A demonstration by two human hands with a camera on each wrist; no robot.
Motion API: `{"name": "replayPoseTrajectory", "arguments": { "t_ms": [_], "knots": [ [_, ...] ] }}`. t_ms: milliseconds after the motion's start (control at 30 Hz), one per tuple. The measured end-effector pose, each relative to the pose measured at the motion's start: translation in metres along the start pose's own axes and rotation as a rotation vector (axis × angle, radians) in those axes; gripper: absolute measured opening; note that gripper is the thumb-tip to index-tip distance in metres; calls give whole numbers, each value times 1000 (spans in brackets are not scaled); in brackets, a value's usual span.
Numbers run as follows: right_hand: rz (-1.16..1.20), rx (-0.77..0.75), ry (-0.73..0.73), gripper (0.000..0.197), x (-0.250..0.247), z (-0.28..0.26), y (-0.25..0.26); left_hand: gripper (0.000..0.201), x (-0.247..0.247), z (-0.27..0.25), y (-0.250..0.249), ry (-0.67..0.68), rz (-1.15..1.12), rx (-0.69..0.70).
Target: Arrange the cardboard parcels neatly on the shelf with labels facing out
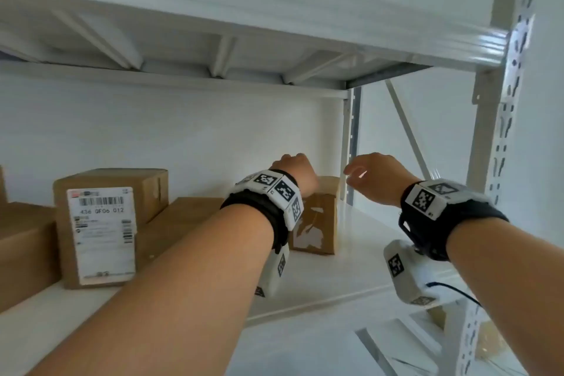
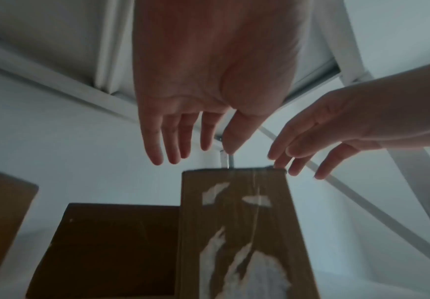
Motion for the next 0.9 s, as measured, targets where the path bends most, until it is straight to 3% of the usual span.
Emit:
{"name": "replayPoseTrajectory", "arguments": {
  "t_ms": [267, 400, 533, 667, 767, 900],
  "knots": [
    [26, -18, 116, 37, 26, 33, -27, 46, 20, 13, -3, 70, -78, -109],
    [23, -40, 182, 42, 50, 47, -38, 98, 26, 15, -11, 132, -92, -153],
    [98, -54, 196, 42, 62, 56, -51, 67, 32, 19, -23, 243, 6, -163],
    [138, -82, 213, 42, 60, 61, -60, 94, 35, 20, -21, 314, 61, -181],
    [138, -100, 194, 41, 59, 61, -59, 91, 31, 16, -19, 344, 28, -213],
    [96, -130, 189, 38, 51, 59, -56, 89, 22, 15, -15, 245, -23, -225]
  ]
}}
Point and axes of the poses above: each hand's wrist, its own z-axis towards the middle knuckle, its own x-axis out of the palm, y = z × x, the point moved 3 cm from there along z, towards the middle knuckle, and after that the axes turned 1 degree about z, right-handed, at the moved point
